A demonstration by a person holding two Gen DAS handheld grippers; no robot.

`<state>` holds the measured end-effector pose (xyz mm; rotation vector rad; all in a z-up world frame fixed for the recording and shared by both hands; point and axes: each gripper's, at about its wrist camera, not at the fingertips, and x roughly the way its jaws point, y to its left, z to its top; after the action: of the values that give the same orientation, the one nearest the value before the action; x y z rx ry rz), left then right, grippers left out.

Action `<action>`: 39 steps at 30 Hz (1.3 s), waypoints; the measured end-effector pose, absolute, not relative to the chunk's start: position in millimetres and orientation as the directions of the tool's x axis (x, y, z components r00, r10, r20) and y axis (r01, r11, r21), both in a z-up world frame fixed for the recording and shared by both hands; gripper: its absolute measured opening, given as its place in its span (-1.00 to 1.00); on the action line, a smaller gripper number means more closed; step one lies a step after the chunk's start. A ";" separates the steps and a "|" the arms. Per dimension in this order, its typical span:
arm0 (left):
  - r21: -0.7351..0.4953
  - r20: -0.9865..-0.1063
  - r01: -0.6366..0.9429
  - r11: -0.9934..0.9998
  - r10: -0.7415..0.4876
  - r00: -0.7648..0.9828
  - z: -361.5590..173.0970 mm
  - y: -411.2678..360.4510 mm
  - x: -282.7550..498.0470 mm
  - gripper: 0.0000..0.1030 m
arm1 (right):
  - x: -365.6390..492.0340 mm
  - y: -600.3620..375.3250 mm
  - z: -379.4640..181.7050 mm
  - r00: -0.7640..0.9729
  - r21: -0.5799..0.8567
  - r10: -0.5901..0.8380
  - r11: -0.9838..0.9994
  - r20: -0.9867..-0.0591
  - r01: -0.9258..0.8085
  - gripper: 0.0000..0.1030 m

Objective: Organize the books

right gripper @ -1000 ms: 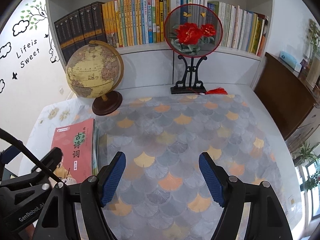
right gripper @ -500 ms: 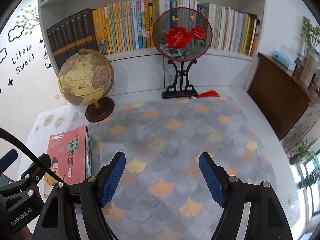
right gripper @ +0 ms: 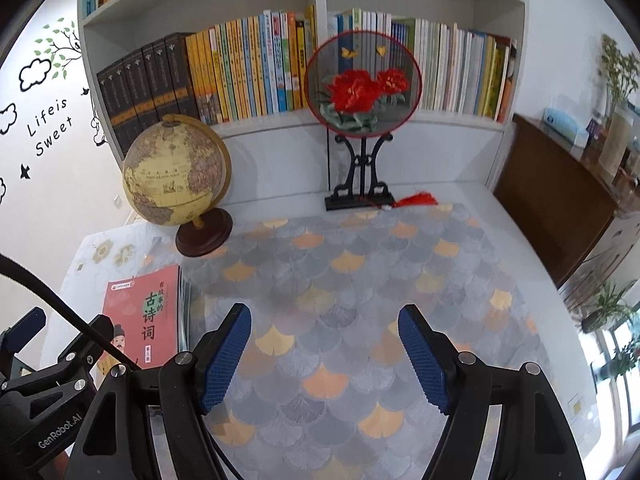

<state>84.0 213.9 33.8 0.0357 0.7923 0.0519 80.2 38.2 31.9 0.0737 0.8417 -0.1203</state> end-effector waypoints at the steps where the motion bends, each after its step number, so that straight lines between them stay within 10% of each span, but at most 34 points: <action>1: 0.054 -0.712 -0.033 0.998 0.062 0.700 33.8 213.9 84.1 0.98 | 79.6 39.0 32.5 0.661 0.015 -0.079 0.991 -0.746 0.135 0.45; 39: 0.006 -0.740 -0.016 1.000 0.015 0.672 24.9 218.6 89.0 0.98 | 79.2 51.2 27.2 0.647 -0.025 -0.087 0.994 -0.757 0.104 0.46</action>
<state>89.0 218.6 24.9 -0.0006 0.8334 0.0172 79.2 51.2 27.2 0.0209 0.8603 -0.1083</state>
